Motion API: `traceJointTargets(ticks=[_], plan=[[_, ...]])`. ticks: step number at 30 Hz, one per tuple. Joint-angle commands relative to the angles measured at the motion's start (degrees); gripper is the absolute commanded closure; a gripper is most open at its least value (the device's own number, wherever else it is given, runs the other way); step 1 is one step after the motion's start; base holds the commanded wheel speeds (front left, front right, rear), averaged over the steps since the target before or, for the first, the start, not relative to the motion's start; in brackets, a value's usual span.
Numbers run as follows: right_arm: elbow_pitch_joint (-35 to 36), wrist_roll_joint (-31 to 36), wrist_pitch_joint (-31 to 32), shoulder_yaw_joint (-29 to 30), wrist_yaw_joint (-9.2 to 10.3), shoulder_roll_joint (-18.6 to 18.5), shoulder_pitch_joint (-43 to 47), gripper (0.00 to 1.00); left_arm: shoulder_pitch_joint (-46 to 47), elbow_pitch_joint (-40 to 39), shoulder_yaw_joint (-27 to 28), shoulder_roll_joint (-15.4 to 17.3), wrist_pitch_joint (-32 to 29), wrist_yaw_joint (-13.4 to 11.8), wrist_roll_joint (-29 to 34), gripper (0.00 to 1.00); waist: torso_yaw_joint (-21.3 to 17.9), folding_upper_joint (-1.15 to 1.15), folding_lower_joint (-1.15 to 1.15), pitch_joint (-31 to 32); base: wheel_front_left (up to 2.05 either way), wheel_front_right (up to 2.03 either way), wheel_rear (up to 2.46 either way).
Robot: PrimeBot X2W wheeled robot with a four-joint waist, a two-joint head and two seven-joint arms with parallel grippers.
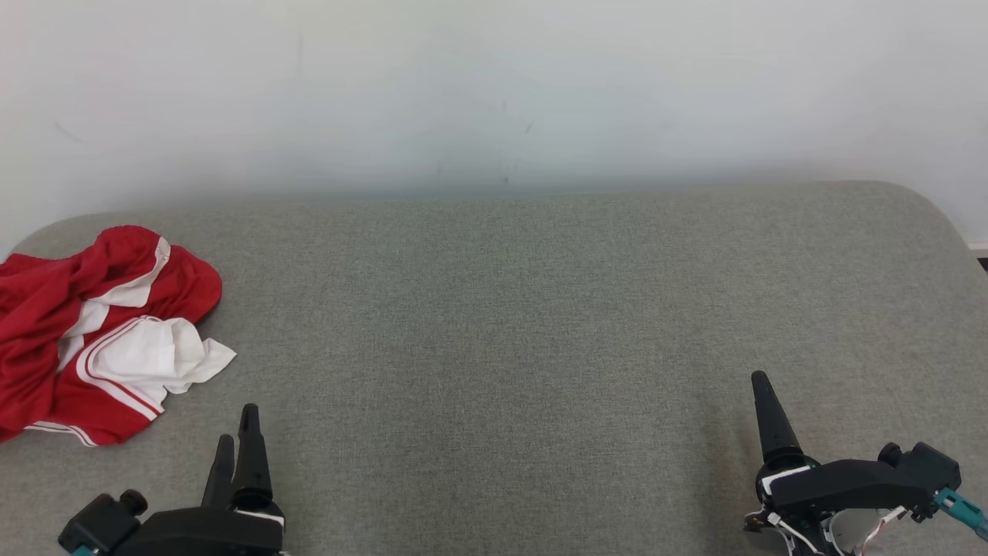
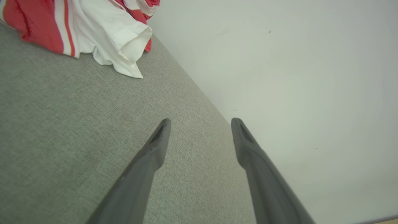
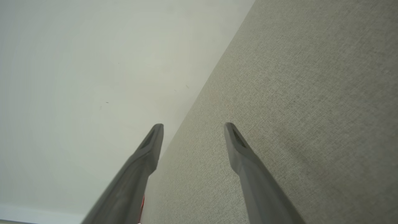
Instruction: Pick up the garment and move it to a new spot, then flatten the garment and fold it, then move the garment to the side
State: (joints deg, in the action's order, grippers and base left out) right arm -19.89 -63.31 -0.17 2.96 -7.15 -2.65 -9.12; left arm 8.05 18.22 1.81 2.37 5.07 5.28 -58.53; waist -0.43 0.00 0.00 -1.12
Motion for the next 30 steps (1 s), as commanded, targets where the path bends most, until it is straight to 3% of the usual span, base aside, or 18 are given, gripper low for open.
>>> traceJointTargets(ticks=[1,9,30], plan=[[1.4,2.9,-0.9,-0.4,-0.29,-0.2,-0.2,0.00,0.0,-1.6,-0.5,0.3,0.7,-0.3,4.0,0.00,0.0,0.00,0.00,0.0,0.00,0.00,0.00],[2.4,10.6,-2.7,-1.1,-0.32,-0.2,1.2,0.00,-1.2,-2.9,-1.6,0.4,1.9,-0.7,13.2,0.00,-0.1,0.00,0.00,0.0,0.00,0.00,0.00],[4.6,28.8,-6.8,-3.4,-0.37,-0.2,4.1,0.00,-4.1,-5.1,-1.7,0.5,4.6,-1.2,29.3,0.00,-0.5,0.00,0.00,0.0,0.00,0.00,0.00]])
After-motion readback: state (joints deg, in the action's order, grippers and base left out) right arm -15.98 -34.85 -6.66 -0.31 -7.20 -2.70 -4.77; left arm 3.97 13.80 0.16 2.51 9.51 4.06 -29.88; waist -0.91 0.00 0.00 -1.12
